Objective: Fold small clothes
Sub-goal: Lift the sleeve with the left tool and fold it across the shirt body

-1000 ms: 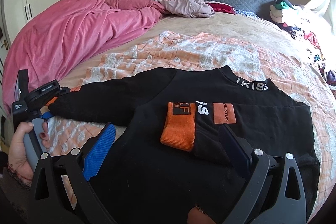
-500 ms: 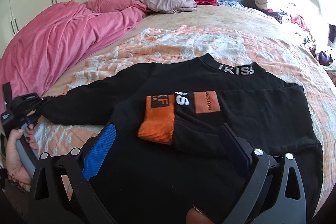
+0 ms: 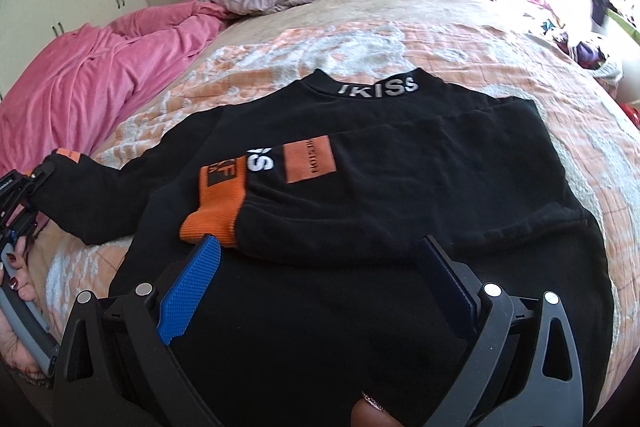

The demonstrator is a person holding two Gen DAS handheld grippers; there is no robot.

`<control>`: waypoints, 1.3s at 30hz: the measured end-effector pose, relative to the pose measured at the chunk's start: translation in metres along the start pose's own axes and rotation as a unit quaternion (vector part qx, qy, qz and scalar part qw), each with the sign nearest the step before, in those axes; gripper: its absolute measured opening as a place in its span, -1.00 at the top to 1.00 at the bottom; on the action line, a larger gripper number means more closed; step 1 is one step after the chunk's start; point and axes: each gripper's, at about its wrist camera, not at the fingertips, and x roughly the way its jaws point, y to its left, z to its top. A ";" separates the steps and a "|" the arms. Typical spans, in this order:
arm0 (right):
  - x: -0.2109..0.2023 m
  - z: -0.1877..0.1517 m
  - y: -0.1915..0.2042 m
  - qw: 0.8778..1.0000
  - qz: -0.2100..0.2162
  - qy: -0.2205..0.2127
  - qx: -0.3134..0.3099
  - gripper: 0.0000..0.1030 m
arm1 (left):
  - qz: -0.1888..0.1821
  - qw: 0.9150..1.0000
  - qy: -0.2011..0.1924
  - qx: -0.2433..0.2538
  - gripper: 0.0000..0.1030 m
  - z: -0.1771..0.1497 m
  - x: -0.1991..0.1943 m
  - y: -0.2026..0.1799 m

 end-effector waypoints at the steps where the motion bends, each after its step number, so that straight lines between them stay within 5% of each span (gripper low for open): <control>1: -0.002 0.000 -0.005 1.000 -0.002 -0.002 0.007 -0.90 | -0.008 1.000 0.003 0.004 0.86 -0.001 0.001 -0.005; 21: -0.032 0.000 -0.078 0.992 -0.010 -0.020 0.124 -0.90 | -0.108 0.984 0.112 0.087 0.86 -0.061 0.046 -0.085; 39: -0.049 -0.003 -0.115 0.983 -0.034 -0.042 0.176 -0.90 | -0.159 0.949 0.194 0.190 0.85 -0.130 0.072 -0.147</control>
